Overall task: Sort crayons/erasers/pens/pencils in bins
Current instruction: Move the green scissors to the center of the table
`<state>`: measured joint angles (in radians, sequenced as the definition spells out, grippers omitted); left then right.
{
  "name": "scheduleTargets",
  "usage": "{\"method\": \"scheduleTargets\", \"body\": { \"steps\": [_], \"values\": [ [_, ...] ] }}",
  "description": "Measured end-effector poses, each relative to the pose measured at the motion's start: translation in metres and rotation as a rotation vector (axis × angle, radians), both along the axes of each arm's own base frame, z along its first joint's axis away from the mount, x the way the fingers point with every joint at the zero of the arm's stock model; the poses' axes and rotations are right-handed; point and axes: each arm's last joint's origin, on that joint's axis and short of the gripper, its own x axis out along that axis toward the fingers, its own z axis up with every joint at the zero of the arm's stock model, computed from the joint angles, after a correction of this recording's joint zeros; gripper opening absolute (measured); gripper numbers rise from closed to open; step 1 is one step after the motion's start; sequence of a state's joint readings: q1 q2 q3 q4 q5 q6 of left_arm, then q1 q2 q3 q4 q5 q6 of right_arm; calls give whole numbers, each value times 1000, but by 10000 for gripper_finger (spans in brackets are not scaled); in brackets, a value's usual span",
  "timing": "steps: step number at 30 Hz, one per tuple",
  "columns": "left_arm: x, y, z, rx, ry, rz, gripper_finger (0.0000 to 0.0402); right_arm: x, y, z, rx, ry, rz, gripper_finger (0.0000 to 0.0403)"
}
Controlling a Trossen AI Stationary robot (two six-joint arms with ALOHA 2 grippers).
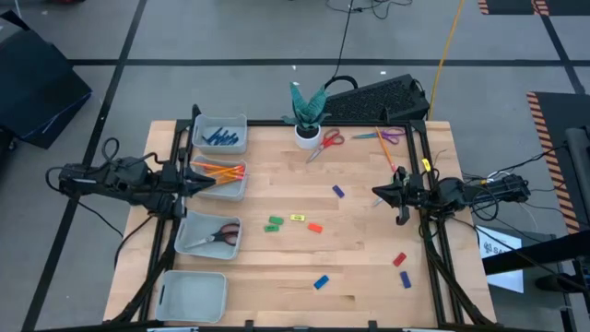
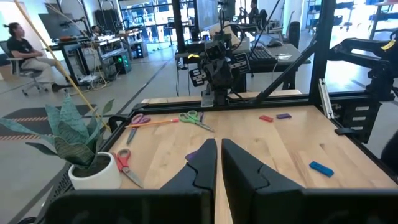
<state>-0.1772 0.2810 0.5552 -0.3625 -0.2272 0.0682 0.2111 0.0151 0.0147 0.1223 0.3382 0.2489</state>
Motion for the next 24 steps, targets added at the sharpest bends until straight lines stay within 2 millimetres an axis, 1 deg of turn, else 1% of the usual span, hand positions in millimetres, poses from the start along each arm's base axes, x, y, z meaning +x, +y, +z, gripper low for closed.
{"method": "scheduleTargets", "body": {
  "steps": [8,12,13,16,18,22,24],
  "values": [
    [0,0,0,-1,0,0,28,0,0,0,-2,0,0,2],
    [0,0,0,-1,0,0,28,0,-2,2,-77,-7,-48,2],
    [0,0,0,-1,0,0,28,0,-1,2,-43,-15,-16,2],
    [0,0,0,-1,0,0,28,1,2,2,127,-35,87,2],
    [0,0,0,-1,0,0,28,1,2,2,243,-38,98,2],
    [0,0,0,-1,0,0,28,2,2,-1,324,-16,103,2],
    [0,0,0,-2,0,0,28,2,2,-1,397,-30,93,2]
  ]
}}
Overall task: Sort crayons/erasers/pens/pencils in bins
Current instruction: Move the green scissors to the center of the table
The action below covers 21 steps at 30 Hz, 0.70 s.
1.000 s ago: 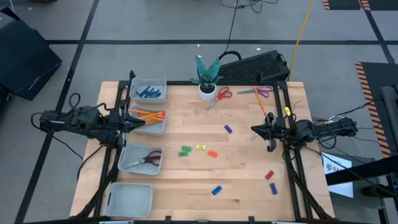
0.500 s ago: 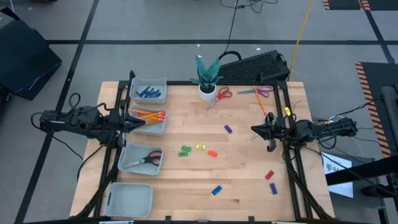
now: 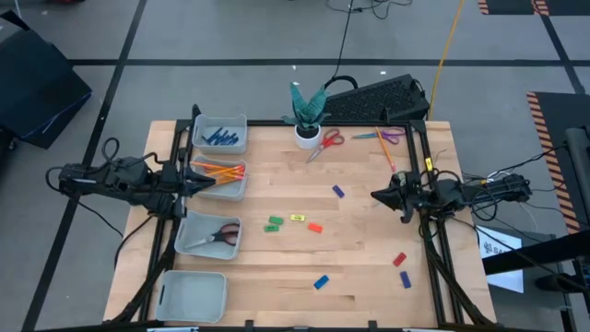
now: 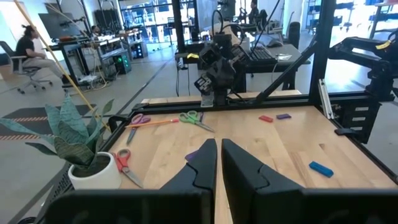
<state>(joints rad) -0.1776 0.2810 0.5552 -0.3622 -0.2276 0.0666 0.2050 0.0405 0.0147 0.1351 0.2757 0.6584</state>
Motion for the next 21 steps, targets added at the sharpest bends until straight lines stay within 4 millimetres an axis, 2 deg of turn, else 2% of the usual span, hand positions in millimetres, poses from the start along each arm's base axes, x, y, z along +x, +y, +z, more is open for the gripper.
{"method": "scheduleTargets", "body": {
  "steps": [4,6,10,14,18,21],
  "values": [
    [0,0,0,0,0,0,28,2,0,-1,66,19,-11,2],
    [0,0,0,0,0,0,28,6,1,-11,41,143,-12,2],
    [0,0,0,0,0,0,28,13,-1,16,51,337,-104,2],
    [0,0,0,0,0,0,28,25,-2,28,134,690,-192,2],
    [0,0,0,0,1,0,28,45,-8,46,177,986,-272,2],
    [0,0,0,0,0,0,28,67,-20,52,178,1142,-358,2]
  ]
}}
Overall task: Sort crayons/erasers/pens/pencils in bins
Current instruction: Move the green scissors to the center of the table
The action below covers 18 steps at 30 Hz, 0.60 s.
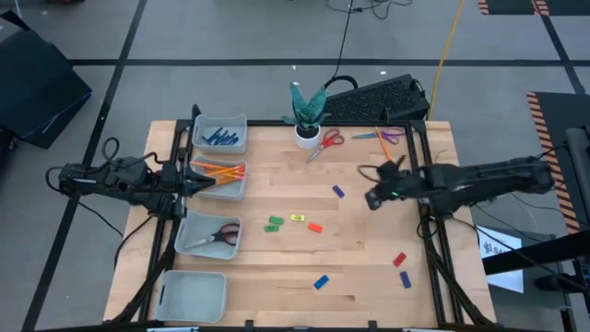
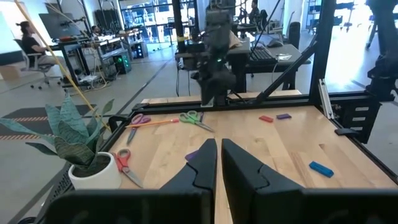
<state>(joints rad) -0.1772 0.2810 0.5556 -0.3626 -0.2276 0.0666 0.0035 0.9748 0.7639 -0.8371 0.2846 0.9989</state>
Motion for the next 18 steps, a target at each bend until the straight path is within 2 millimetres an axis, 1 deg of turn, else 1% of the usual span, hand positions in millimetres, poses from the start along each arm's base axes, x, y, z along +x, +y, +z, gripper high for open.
{"method": "scheduleTargets", "body": {
  "steps": [3,6,10,13,15,18],
  "values": [
    [0,0,0,0,1,0,28,16,-21,-2,14,139,-120,16],
    [0,0,0,0,1,0,28,20,-47,-13,70,246,-254,54],
    [0,0,0,0,0,0,28,11,-82,-26,123,347,-406,121],
    [0,0,0,0,0,0,28,1,-100,-31,142,407,-472,160],
    [0,0,0,0,0,0,28,-4,-109,-34,158,423,-511,170],
    [0,0,0,0,0,0,28,-12,-115,-45,185,436,-592,168]
  ]
}}
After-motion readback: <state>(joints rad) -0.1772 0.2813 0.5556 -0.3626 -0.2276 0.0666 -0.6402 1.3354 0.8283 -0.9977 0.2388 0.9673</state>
